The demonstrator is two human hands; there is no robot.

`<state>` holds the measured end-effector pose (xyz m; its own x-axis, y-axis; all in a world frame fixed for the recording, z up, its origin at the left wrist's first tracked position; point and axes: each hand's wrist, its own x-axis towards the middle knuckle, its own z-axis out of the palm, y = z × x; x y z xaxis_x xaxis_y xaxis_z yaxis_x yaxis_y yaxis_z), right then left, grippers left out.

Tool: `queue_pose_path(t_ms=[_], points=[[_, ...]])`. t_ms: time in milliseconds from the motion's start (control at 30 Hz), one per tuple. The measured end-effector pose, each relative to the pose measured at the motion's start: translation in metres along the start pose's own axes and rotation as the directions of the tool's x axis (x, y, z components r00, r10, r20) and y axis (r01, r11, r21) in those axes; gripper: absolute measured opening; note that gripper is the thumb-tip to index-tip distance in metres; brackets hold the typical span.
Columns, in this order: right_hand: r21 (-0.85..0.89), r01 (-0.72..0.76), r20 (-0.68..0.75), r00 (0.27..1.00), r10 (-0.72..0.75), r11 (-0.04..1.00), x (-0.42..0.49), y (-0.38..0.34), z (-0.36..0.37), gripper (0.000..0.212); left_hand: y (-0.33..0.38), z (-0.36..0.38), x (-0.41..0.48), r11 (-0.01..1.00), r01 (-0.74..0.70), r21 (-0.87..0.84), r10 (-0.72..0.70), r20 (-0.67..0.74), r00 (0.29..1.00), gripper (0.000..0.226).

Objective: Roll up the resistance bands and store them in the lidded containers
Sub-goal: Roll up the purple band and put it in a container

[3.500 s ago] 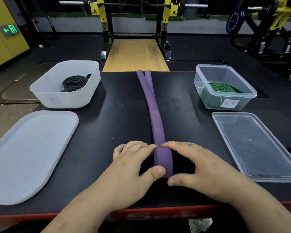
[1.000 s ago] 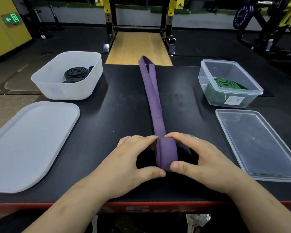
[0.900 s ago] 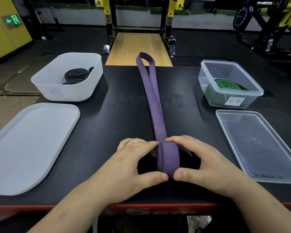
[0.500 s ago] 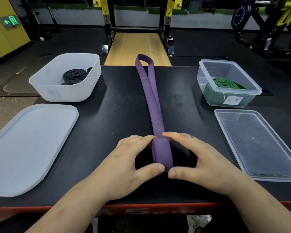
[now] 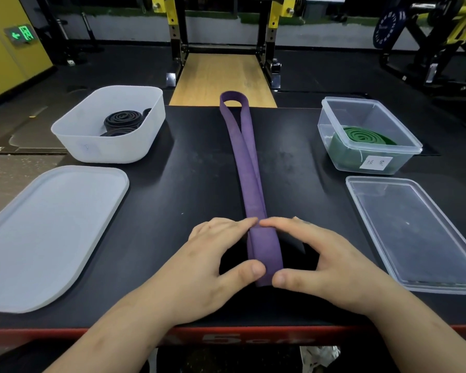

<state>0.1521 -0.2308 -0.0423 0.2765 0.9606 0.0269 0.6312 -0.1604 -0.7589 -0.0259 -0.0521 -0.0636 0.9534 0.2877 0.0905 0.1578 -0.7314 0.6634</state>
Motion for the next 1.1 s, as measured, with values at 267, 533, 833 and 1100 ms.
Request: queue_pose_path(t_ms=[267,533,833,1100], points=[[-0.045,0.003,-0.021,1.000,-0.004,0.999,-0.008,0.001,-0.001,0.080,0.003,0.002,-0.005,0.995,0.013,0.103,-0.014,0.009,1.000,0.087],[0.021,0.017,-0.069,0.998,-0.015,1.000,-0.012,0.007,-0.001,0.075,0.009,0.008,-0.004,0.999,0.004,0.048,-0.003,-0.013,1.000,0.078],[0.047,0.033,-0.072,0.997,-0.030,0.998,-0.012,0.007,0.004,0.067,0.015,0.008,-0.010,0.996,0.040,0.083,-0.037,-0.038,0.999,0.084],[-0.028,0.015,-0.015,1.000,-0.015,1.000,-0.009,0.008,0.002,0.080,0.017,0.002,-0.006,1.000,0.029,-0.001,-0.029,-0.002,1.000,0.069]])
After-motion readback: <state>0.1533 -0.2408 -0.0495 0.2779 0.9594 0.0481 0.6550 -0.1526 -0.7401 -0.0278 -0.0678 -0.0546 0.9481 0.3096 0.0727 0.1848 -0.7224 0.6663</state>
